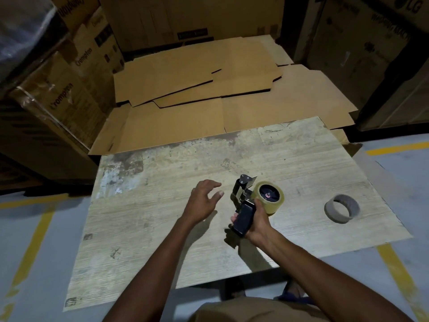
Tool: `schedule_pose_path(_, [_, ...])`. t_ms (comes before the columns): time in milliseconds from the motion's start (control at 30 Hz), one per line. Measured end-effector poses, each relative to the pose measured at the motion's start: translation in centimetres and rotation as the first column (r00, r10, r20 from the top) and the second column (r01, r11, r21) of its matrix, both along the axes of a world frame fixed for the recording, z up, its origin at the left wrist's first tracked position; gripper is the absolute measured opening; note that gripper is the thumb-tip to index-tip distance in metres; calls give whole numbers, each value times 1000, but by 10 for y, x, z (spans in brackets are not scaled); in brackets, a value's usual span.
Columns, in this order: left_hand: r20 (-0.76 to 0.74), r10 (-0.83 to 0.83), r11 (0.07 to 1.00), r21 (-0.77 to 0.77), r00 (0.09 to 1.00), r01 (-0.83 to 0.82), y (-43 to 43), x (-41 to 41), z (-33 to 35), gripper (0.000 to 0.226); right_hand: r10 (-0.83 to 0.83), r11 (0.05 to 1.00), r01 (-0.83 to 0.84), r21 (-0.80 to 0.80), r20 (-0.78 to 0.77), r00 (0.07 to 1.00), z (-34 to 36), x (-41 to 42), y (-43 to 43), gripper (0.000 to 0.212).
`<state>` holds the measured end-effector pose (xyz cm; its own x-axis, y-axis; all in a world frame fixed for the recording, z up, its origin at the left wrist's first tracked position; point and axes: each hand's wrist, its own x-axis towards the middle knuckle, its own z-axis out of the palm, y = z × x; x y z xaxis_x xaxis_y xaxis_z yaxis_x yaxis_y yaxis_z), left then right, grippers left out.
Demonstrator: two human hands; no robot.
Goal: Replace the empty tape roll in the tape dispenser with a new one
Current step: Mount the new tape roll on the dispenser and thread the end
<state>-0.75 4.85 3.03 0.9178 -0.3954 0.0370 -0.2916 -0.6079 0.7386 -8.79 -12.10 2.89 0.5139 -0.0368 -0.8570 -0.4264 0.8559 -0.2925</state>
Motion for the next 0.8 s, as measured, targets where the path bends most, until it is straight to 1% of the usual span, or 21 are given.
schedule_pose_path(33, [51, -43, 998, 54, 998, 40, -6, 2, 1, 29, 7, 999, -7, -44, -3, 1000, 3, -1, -6, 53])
schedule_pose_path(100, [115, -110, 987, 133, 987, 95, -18, 4, 4, 29, 68, 990, -68, -127, -1, 998, 9, -2, -19, 57])
schedule_pose_path(167, [121, -135, 982, 145, 983, 117, -32, 7, 9, 31, 143, 972, -139, -188, 8, 990, 19, -4, -34, 66])
schedule_pose_path(200, [120, -142, 982, 141, 983, 125, -38, 9, 12, 32, 156, 969, -148, -198, 23, 988, 26, -5, -40, 68])
schedule_pose_path(300, [128, -181, 977, 133, 975, 164, -57, 17, 19, 32, 144, 975, -128, -182, 78, 987, 41, -4, -58, 66])
schedule_pose_path(400, [158, -198, 975, 137, 967, 178, -71, 26, 31, 33, 195, 962, -170, -213, 103, 975, 50, -4, -66, 68])
schedule_pose_path(500, [235, -221, 968, 173, 946, 183, -78, 37, 48, 35, 263, 935, -223, -274, 117, 958, 58, -3, -68, 69])
schedule_pose_path(600, [305, -287, 948, 223, 908, 226, -79, 45, 64, 43, 324, 900, -274, -339, 99, 941, 65, -1, -69, 79])
schedule_pose_path(667, [330, -337, 929, 270, 882, 254, -78, 49, 71, 50, 346, 881, -290, -375, 92, 934, 70, -1, -69, 83])
schedule_pose_path(800, [347, -400, 899, 330, 848, 289, -80, 52, 86, 59, 373, 865, -307, -398, 99, 923, 83, -1, -74, 83])
